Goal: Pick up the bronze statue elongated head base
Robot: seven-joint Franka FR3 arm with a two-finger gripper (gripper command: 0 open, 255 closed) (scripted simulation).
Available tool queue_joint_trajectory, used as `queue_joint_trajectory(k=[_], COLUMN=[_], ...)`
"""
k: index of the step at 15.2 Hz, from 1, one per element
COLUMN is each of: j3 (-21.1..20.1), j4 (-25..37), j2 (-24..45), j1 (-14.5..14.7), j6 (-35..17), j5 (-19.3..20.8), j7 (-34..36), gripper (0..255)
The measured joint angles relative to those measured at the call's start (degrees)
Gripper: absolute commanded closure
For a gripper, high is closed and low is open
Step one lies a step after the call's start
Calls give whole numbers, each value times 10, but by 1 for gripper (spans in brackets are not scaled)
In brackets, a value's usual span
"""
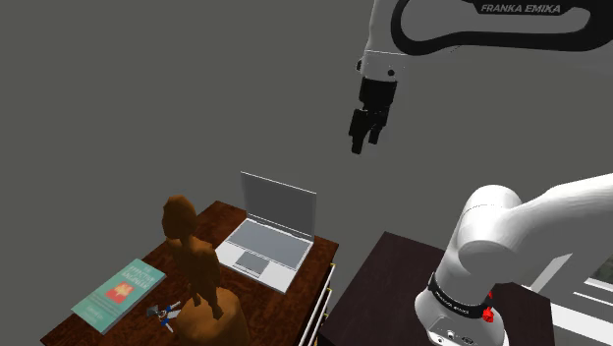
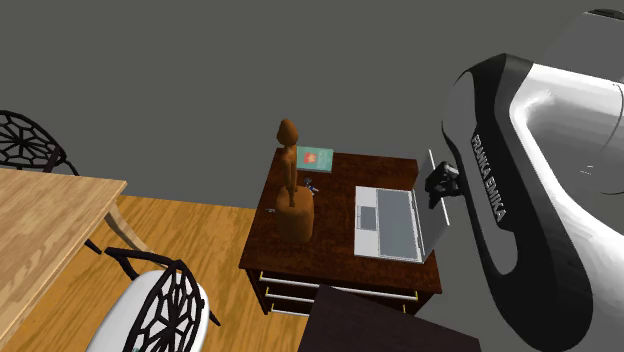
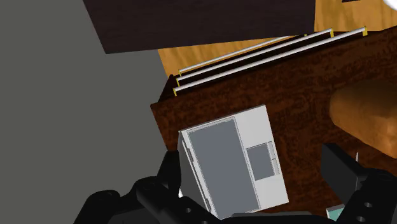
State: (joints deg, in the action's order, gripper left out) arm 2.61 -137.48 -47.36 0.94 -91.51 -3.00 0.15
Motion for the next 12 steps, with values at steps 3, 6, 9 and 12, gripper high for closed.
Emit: queue_joint_trajectory(k=[3,6,9,12], j3=[-12,-42,-77,-104], j4=[8,33,58,88], j2=[18,57,106,156], j1=[6,20,35,45], j6=[-7,-14,-31,-44], j5=[-8,-25,-43,-53], j7=[10,36,68,91], gripper=[0,0,0,0])
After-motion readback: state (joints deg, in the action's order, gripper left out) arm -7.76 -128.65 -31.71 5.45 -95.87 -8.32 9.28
